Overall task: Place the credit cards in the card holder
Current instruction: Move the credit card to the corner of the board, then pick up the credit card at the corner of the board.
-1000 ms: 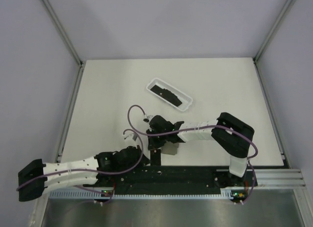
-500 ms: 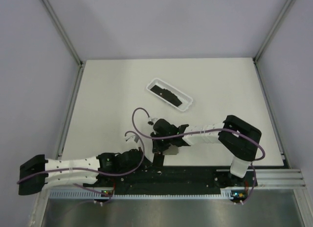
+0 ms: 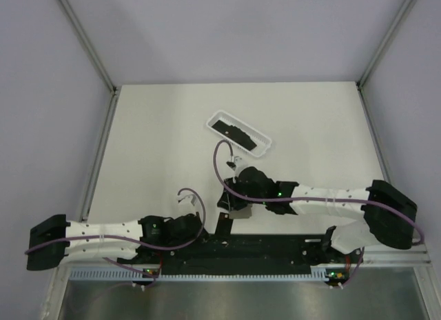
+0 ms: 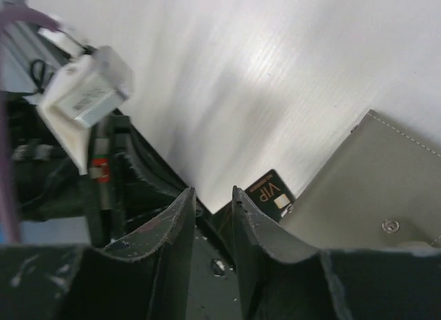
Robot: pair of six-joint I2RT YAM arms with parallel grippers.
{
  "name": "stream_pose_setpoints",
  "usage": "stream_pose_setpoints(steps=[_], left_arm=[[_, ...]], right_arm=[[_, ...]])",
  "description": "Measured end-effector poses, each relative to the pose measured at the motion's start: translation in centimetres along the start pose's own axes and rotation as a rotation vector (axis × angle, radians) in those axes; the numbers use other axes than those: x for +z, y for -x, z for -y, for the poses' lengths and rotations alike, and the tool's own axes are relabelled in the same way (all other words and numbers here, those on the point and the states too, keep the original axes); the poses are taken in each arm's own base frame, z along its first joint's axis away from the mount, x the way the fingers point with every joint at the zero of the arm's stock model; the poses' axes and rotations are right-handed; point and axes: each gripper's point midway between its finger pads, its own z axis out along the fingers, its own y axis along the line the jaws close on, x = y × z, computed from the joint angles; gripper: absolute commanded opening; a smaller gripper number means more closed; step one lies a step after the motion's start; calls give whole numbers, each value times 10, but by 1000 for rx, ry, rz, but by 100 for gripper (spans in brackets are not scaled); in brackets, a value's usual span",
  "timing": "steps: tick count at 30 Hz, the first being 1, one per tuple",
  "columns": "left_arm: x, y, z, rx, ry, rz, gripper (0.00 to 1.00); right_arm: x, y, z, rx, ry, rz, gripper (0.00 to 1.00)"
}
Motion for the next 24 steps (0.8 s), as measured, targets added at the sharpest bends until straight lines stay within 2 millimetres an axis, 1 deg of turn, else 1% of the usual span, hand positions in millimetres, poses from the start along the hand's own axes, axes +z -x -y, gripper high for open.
stream_pose_setpoints(steps=[2,4,5,7,11,13,15,18,20,21,24], left_arm=[[0,-1,-2,5,8,-4,0],[0,-1,-2,10,8,-5,0],[0,-1,-3,14,8,-5,0],[0,-1,-3,21,8,-5,0],[-3,1,-3,40,19,0,0],[-8,6,0,53,15,16,0],[-14,16,8,65,-1,51,0],[-24,34,26,86,-43,122,11],[-28,43,32,106,-57,164,17],[-28,47,33,121,-56,181,20],[-25,53,29,164,-28,212,22]], right_arm=[[-16,10,-10,28,32,71,31],[-26,9,-17,60,53,103,31],[-30,4,-18,78,57,107,33],[-34,-17,-19,117,55,86,36],[-38,-71,-3,204,-10,13,45],[-43,-91,3,241,-40,-4,49],[-47,-102,6,276,-55,-6,51],[-49,-110,11,354,-67,15,52],[-47,-113,17,403,-73,31,52],[-46,-115,21,424,-75,36,52],[-41,-118,29,471,-88,58,52]])
